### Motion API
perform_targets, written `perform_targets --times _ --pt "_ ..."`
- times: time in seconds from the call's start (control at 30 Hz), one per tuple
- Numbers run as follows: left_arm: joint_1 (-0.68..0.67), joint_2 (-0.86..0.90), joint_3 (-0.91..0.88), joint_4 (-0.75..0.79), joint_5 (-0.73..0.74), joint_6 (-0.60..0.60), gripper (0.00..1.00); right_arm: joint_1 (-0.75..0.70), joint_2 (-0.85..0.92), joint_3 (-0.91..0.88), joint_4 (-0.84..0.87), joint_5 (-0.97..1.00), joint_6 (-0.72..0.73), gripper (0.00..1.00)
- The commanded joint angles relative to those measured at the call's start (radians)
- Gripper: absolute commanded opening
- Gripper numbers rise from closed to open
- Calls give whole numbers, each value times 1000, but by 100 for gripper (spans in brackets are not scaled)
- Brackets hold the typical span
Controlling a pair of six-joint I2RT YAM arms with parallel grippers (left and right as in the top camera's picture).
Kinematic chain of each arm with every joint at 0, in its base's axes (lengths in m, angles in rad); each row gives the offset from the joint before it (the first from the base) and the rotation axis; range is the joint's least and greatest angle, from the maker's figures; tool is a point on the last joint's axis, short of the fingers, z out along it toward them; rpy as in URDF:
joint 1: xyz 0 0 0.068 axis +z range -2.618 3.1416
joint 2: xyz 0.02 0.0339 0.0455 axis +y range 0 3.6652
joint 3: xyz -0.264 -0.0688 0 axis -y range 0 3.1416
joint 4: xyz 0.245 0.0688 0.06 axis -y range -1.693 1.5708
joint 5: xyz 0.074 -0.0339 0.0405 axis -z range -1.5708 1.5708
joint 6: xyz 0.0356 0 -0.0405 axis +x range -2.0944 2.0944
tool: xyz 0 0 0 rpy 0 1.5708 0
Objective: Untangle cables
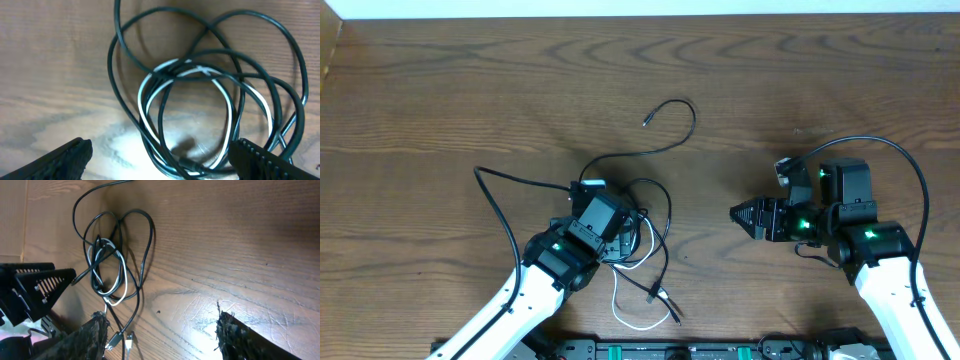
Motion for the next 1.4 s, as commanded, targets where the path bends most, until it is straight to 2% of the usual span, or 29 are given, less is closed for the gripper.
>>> perform_targets --times 0.0,0.03,0.13,0.23,0.63,0.9,1.13,1.17,1.23,1.33,1.37 --pt "3 6 -10 -48 10 -211 92 7 1 14 -1 -10 6 67" --pt "3 15 -20 -74 -8 -329 91 7 1 14 0 -10 6 67" --pt "3 35 -48 -107 -43 -519 92 7 1 14 1 -10 6 68" --pt "3 57 -72 -95 -42 -595 91 7 1 14 -1 -10 6 68" --pt "3 179 -76 -56 -28 -620 92 7 1 14 3 -10 6 68" --pt "3 298 -76 31 56 -630 92 7 1 14 3 -9 5 68" --pt "3 332 -76 41 56 -633 91 7 1 14 3 2 5 68" --pt "3 334 -76 44 56 -633 83 7 1 14 3 2 5 69" --pt "3 334 -76 49 56 -633 59 7 1 14 3 2 5 69" --pt "3 334 -76 67 56 -633 8 7 1 14 3 2 6 69" --pt "3 334 -76 75 56 -633 8 7 1 14 3 2 6 69"
